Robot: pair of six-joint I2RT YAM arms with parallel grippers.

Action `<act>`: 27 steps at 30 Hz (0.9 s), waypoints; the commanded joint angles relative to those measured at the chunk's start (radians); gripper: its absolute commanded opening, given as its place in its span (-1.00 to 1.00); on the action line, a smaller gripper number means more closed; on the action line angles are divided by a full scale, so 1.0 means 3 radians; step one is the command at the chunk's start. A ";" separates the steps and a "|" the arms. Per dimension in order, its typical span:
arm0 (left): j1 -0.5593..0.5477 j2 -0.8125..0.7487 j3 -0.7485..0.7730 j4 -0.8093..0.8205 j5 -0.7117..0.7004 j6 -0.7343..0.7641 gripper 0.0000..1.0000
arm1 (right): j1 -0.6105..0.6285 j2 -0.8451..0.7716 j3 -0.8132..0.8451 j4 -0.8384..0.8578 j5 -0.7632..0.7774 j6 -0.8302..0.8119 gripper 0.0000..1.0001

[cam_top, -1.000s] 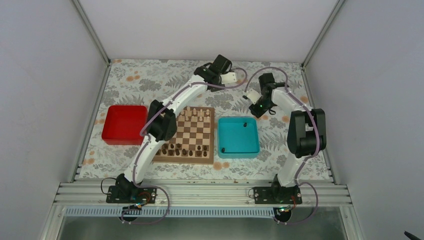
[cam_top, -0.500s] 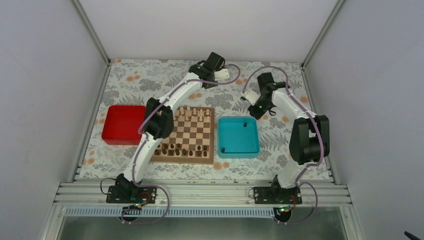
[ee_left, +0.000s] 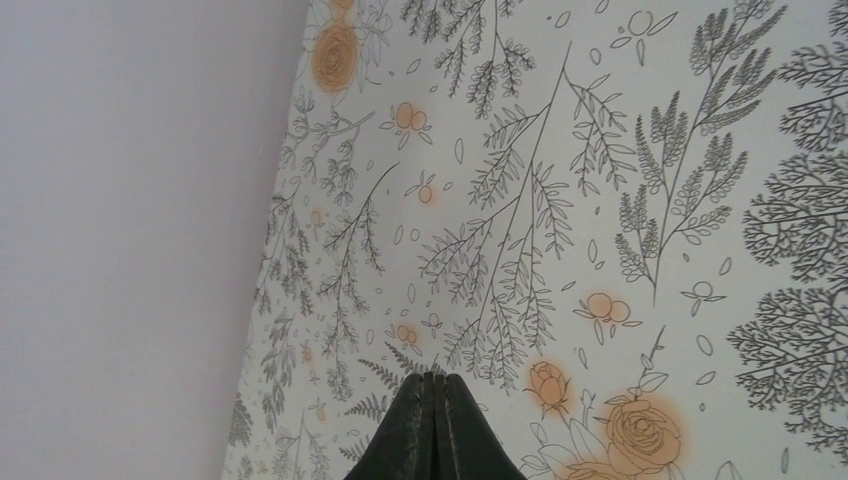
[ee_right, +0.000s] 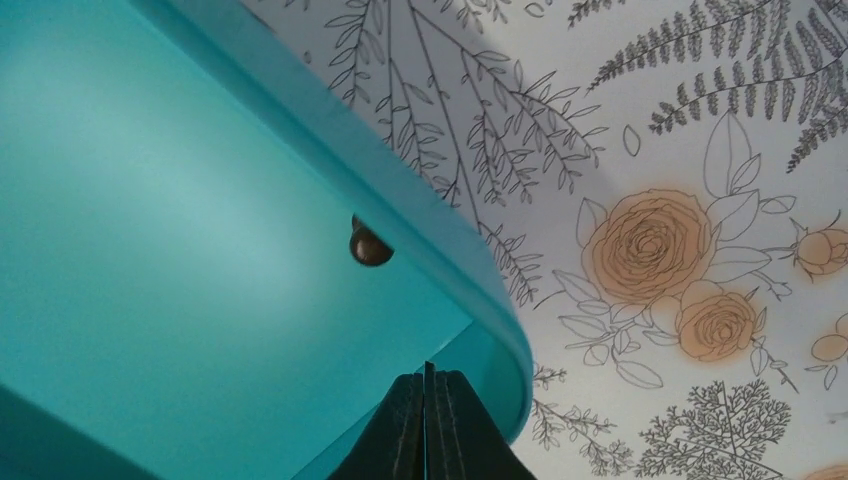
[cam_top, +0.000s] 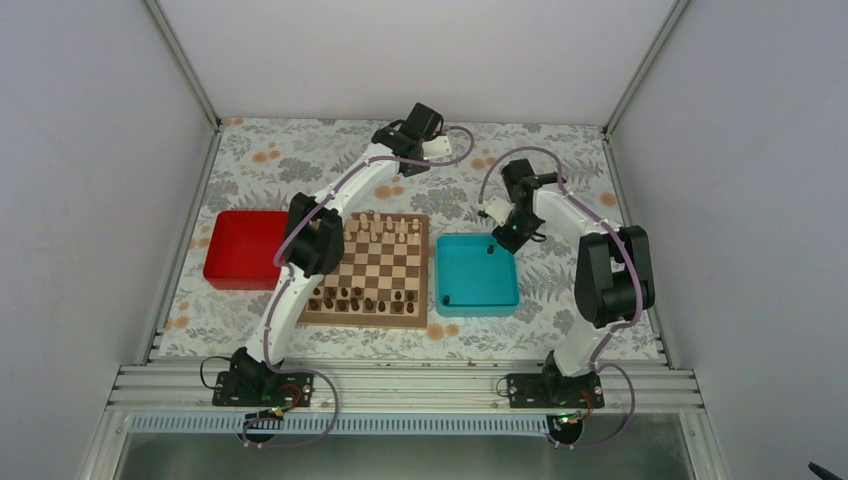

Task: Set up the chess pieces on the board
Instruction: Adjust the storage box at the center of the board.

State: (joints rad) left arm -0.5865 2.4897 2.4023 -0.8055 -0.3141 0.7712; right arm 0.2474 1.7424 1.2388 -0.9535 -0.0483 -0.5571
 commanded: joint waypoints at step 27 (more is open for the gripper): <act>-0.0093 -0.0291 0.0292 -0.0459 0.1251 -0.0514 -0.95 | -0.0170 0.0729 0.0864 0.0980 0.0935 -0.0285 -0.92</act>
State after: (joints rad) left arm -0.6022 2.3825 2.4325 -0.9169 -0.0006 0.6556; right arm 0.2207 1.9888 1.4422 -0.6682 0.3202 -0.6388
